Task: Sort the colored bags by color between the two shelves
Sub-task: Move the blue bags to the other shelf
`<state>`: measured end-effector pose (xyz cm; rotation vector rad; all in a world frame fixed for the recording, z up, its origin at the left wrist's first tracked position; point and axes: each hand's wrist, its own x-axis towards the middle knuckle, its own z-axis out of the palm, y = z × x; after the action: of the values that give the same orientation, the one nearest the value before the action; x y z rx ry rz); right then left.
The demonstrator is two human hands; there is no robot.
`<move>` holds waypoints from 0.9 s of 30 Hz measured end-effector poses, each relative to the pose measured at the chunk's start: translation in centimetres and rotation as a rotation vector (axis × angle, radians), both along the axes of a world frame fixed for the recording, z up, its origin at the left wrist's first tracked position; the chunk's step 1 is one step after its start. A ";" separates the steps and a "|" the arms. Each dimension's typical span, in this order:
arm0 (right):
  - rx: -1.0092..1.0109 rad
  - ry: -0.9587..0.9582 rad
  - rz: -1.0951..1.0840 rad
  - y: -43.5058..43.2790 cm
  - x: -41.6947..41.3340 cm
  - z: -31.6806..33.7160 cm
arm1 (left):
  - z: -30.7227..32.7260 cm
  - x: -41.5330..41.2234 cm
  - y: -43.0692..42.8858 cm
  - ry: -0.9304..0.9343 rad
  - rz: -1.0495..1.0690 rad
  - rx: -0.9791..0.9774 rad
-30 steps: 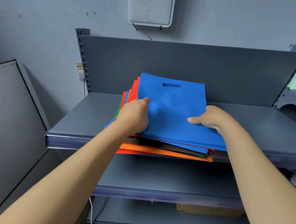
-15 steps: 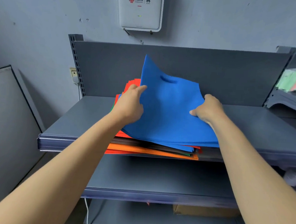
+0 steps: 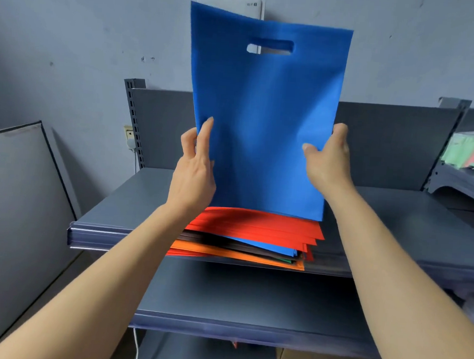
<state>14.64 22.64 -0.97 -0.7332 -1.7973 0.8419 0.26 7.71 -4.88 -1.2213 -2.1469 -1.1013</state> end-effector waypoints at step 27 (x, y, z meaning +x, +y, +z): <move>0.345 -0.151 0.300 -11.9 -4.4 -0.2 | 3.4 5.5 -12.7 -0.062 0.548 -0.031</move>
<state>10.23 10.76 -1.17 -0.3144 -2.1535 0.6524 5.73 -5.03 -1.53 -0.5494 -2.3464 -0.8692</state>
